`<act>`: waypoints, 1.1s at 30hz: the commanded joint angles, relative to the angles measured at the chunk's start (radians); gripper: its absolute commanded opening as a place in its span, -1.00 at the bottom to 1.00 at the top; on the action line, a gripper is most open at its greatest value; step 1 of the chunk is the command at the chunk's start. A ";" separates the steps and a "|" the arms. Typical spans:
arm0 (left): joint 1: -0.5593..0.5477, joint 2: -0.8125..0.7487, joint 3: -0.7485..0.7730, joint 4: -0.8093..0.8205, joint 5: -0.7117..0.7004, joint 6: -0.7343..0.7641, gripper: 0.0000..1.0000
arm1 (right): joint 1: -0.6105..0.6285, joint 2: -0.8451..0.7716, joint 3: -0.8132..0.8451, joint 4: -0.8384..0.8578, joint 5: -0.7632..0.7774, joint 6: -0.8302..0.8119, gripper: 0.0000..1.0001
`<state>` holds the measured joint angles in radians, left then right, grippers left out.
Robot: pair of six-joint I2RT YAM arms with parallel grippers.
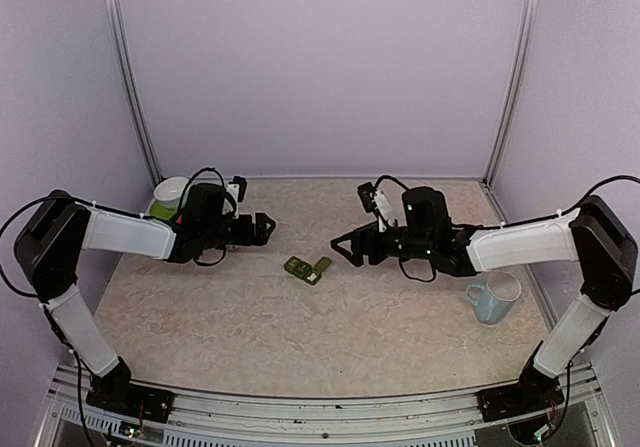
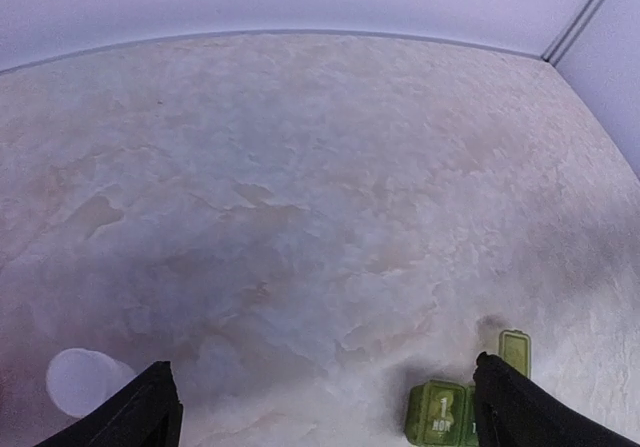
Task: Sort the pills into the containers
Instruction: Hold the pill container at the center of the board.
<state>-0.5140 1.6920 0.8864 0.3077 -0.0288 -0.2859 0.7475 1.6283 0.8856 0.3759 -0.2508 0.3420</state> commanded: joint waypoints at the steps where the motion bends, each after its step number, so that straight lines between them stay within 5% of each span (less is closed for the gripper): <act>1: -0.008 0.066 -0.014 0.100 0.209 -0.018 0.98 | -0.036 0.062 0.056 -0.052 -0.097 0.073 0.71; 12: -0.023 0.243 0.038 0.185 0.450 -0.036 0.92 | -0.074 0.182 0.134 -0.084 -0.180 0.148 0.70; 33: -0.049 0.373 -0.003 0.328 0.450 -0.117 0.46 | -0.089 0.329 0.196 -0.031 -0.244 0.234 0.58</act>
<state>-0.5522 2.0342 0.9066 0.6018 0.4137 -0.3687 0.6682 1.9244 1.0412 0.3286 -0.4866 0.5468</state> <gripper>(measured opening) 0.751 0.797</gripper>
